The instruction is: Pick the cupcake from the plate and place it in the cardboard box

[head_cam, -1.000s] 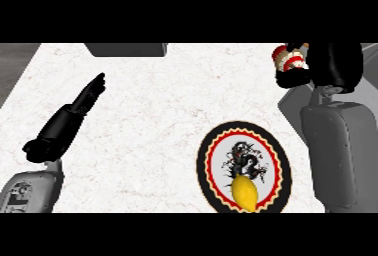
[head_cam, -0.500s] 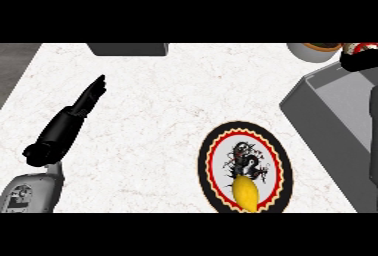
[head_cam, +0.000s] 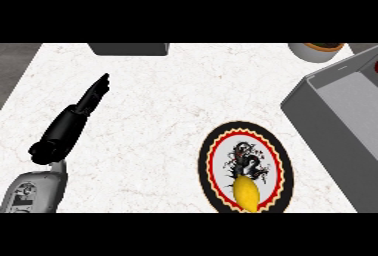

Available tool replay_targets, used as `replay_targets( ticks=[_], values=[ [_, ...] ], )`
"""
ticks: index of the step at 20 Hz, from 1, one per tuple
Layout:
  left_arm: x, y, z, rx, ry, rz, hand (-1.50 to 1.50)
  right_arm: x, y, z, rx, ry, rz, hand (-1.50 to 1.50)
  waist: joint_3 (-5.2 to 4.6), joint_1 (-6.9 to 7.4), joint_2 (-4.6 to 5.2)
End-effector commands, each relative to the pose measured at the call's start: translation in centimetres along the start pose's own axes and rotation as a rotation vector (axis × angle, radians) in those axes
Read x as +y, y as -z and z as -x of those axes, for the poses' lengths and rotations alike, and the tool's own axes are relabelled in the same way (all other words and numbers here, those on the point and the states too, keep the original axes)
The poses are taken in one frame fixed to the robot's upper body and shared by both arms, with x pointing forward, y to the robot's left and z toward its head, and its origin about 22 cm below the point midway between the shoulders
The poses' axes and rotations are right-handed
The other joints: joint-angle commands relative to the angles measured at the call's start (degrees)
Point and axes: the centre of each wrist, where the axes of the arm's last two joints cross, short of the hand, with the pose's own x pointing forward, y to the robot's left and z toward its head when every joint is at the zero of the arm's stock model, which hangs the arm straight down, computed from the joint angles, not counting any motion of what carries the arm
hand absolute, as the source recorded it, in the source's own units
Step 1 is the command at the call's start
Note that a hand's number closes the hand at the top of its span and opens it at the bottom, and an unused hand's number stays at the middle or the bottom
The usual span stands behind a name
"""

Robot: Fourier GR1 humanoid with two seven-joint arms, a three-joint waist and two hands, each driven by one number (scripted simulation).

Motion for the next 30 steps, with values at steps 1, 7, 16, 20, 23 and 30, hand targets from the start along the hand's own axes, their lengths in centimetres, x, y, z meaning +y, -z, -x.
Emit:
replay_targets(
  ticks=[1, 7, 16, 20, 23, 30],
  values=[
    [0.2, -0.6, -0.1, 0.005, 0.006, 0.007, 0.0, 0.7, 0.7, 3.6, 0.027, -0.01, -0.141, 1.5, -0.02, -0.05, -0.17],
    [1.2, 0.1, -0.2, 0.011, 0.007, -0.002, 0.0, 2.0, 1.3, 8.1, 0.063, -0.058, -0.328, -1.5, 0.0, 0.0, -0.02],
    [0.3, -2.1, 1.8, 0.023, -0.003, -0.005, 0.0, 0.6, 1.6, 9.2, -0.251, 0.326, -0.127, -1.5, 0.11, -0.06, -0.07],
    [0.3, -0.8, 0.7, 0.014, 0.001, -0.006, 0.0, -0.6, 2.4, 7.8, -0.25, 0.833, 0.01, -1.5, 0.2, -0.99, -0.56],
    [0.6, -0.3, 0.5, 0.016, 0.005, -0.021, 0.0, 0.6, 2.2, 9.7, -0.154, 1.037, 0.072, -1.5, 0.15, -1.04, -0.25],
    [0.7, -0.4, 0.0, 0.001, -0.005, -0.017, 0.0, -1.0, 0.2, 18.0, -0.05, 1.111, 0.225, -1.5, 0.08, 0.02, 0.11]
  ],
)
